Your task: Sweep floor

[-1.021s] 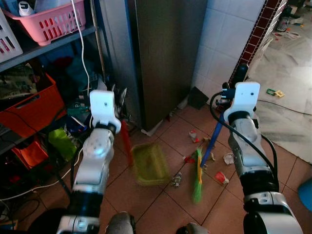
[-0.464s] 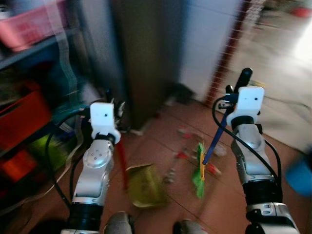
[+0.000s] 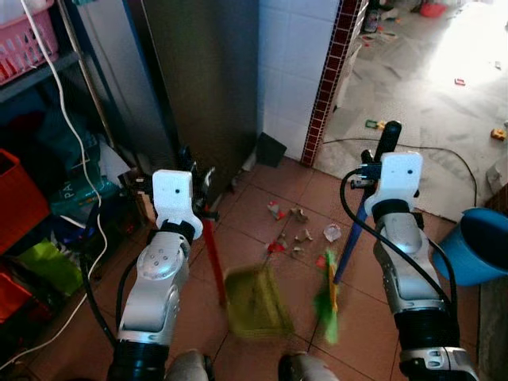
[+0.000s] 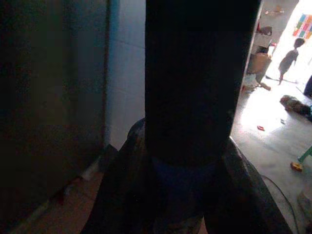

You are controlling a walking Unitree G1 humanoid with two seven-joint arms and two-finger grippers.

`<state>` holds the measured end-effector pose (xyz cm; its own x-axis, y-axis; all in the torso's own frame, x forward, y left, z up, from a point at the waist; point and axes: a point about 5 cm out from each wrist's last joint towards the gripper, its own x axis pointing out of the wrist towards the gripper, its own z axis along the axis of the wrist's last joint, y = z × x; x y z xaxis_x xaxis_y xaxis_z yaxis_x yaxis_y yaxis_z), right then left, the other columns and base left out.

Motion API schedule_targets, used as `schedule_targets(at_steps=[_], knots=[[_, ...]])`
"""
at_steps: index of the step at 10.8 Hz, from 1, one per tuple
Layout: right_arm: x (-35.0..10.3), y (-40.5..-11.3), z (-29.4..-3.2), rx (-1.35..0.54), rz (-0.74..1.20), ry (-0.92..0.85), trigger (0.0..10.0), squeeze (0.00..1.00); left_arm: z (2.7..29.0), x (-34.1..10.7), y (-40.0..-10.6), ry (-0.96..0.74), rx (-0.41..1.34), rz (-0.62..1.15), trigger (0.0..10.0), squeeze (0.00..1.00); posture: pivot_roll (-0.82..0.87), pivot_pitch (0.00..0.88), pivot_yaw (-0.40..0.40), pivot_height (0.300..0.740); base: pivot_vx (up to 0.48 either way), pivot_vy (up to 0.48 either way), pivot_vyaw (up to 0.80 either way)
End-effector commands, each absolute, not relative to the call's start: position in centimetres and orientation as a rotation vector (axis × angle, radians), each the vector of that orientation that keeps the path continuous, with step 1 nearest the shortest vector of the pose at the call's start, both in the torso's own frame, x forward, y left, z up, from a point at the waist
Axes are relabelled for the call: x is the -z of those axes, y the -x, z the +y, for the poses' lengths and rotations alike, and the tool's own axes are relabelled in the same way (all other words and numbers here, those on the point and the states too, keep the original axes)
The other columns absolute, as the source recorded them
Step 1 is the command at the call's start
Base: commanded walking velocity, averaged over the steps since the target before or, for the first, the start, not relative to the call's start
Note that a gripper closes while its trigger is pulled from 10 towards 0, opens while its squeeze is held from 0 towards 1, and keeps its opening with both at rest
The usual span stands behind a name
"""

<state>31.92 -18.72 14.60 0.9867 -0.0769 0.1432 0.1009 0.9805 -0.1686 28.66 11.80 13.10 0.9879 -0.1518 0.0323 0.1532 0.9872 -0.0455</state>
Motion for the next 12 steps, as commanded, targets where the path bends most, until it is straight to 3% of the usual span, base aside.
schedule_targets(at_steps=[1,5,12], knots=[[-16.4,-32.7,-18.6,0.083,-0.195,0.202,10.0,0.0,11.9,-15.0,-28.7,0.051,0.169,-0.108,10.0,0.0,0.01,0.027,-0.008,0.74,0.251,0.0,-0.4],[-17.3,-33.3,-17.7,0.04,-0.237,0.213,10.0,0.0,12.0,-15.7,-28.6,0.061,0.181,-0.121,10.0,0.0,0.02,0.038,-0.009,0.74,0.316,0.0,-0.44],[-18.0,-33.5,-17.9,0.013,-0.266,0.25,10.0,0.0,11.6,-16.0,-28.7,0.073,0.206,-0.104,10.0,0.0,0.01,0.048,-0.001,0.74,0.318,0.339,0.0]])
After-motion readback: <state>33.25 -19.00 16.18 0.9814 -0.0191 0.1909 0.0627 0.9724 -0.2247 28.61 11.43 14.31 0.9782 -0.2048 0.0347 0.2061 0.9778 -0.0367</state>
